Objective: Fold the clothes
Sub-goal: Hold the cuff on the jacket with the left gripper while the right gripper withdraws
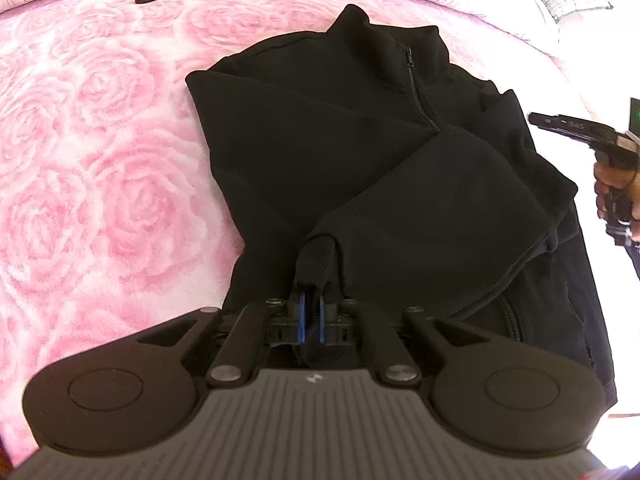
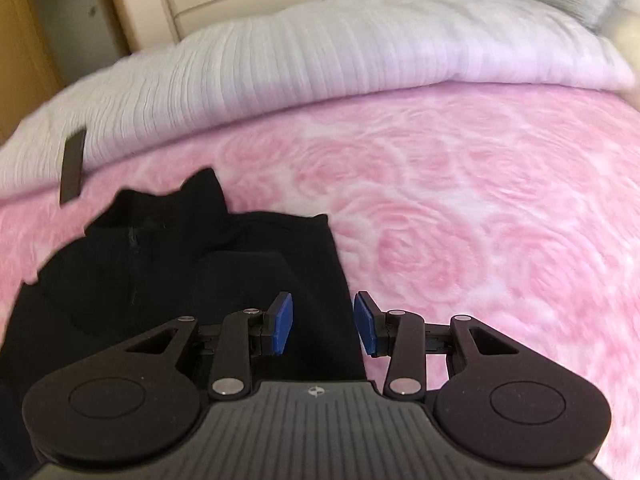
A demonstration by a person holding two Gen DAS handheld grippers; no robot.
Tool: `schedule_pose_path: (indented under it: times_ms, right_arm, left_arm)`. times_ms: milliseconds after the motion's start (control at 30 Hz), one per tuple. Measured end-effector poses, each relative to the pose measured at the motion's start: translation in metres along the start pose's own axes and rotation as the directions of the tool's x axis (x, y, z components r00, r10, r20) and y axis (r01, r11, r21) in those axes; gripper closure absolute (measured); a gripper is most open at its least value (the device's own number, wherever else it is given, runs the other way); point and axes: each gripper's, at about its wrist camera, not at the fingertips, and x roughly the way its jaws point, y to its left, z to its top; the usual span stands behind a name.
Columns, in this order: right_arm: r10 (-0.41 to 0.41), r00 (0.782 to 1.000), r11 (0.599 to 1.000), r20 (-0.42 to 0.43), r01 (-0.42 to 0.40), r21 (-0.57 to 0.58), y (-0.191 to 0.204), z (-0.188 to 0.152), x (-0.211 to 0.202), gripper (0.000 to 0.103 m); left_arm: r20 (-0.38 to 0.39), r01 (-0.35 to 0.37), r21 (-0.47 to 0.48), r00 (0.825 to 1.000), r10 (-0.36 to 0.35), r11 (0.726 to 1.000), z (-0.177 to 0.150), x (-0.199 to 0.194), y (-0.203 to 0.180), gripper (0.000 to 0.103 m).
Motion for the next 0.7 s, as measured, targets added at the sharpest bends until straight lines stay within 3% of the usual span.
schedule_pose_path:
  times_ms: [67, 233, 400, 500, 567, 600, 700]
  right_arm:
    - [0.043, 0.998, 0.993, -0.054, -0.049, -0.108, 0.015, 0.002, 0.021, 0.063]
    - [0.095, 0.989, 0.981, -0.117, -0.113, -0.159, 0.024, 0.000, 0.041, 0.065]
    - [0.027, 0.999, 0.999, 0.030, -0.028, 0.033, -0.009, 0.007, 0.017, 0.059]
    - [0.023, 0.998, 0.998, -0.055, -0.020, 0.054, -0.018, 0.005, 0.036, 0.060]
    - [0.022, 0.993, 0.998, -0.112, -0.014, 0.068, -0.024, 0.003, 0.048, 0.074]
    - [0.029, 0.993, 0.999, -0.114, -0.024, 0.041, -0.021, 0.002, 0.049, 0.103]
    - [-0.012, 0.995, 1.000, -0.101, 0.010, -0.014, -0.024, 0.005, 0.049, 0.103]
  left_arm:
    - [-0.003, 0.008, 0.015, 1.000, -0.008, 1.000, 0.001, 0.002, -0.001, 0.099]
    - [-0.039, 0.006, 0.015, 0.999, -0.006, 1.000, -0.008, -0.001, 0.005, 0.099]
    - [-0.045, 0.010, -0.004, 0.999, -0.010, 1.000, -0.010, 0.001, 0.007, 0.099]
    - [-0.048, 0.003, 0.005, 0.999, -0.003, 1.000, -0.009, 0.005, 0.004, 0.099]
    - [-0.044, -0.002, 0.024, 0.999, 0.004, 1.000, -0.009, 0.007, 0.001, 0.099]
    - [-0.041, -0.005, 0.033, 0.999, 0.007, 0.999, -0.009, 0.007, -0.001, 0.099]
    - [0.009, 0.006, 0.035, 1.000, -0.007, 0.999, -0.009, 0.002, -0.002, 0.099]
